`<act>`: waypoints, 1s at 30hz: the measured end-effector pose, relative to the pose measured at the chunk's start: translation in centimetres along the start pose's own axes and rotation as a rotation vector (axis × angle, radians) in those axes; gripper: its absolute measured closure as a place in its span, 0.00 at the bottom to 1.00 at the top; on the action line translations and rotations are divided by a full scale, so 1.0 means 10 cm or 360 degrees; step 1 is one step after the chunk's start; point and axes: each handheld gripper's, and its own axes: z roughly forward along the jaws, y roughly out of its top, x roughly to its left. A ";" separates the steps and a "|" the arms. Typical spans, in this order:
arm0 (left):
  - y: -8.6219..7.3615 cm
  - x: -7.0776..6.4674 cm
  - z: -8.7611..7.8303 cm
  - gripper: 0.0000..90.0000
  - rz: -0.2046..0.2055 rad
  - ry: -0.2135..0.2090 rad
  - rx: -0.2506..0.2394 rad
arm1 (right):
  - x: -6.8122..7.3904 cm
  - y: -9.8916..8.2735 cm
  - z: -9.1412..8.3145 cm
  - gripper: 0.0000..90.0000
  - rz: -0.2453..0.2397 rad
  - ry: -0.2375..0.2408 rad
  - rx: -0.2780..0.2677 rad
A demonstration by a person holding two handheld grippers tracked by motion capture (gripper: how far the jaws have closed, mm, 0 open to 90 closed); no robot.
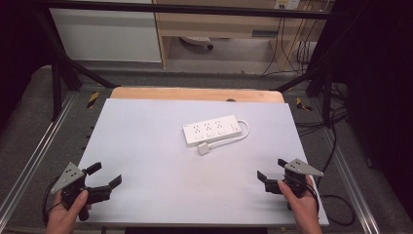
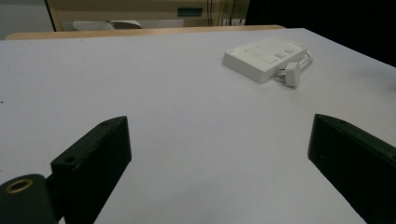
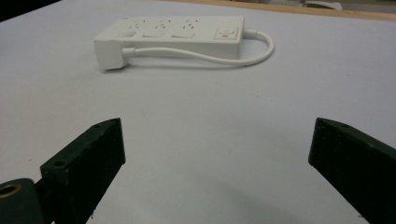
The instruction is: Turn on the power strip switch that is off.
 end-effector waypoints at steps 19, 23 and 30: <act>-0.01 -0.01 0.01 0.07 0.0006 0.0001 0.0015 | -0.02 0.25 -0.06 0.02 0.0033 0.0014 -0.0116; -0.01 -0.02 0.02 0.07 0.0009 0.0000 0.0016 | -0.03 0.30 -0.02 0.02 0.0019 0.0019 -0.0111; -0.01 -0.02 0.02 0.07 0.0005 0.0005 0.0023 | 0.00 0.38 0.06 0.02 -0.0001 0.0038 -0.0127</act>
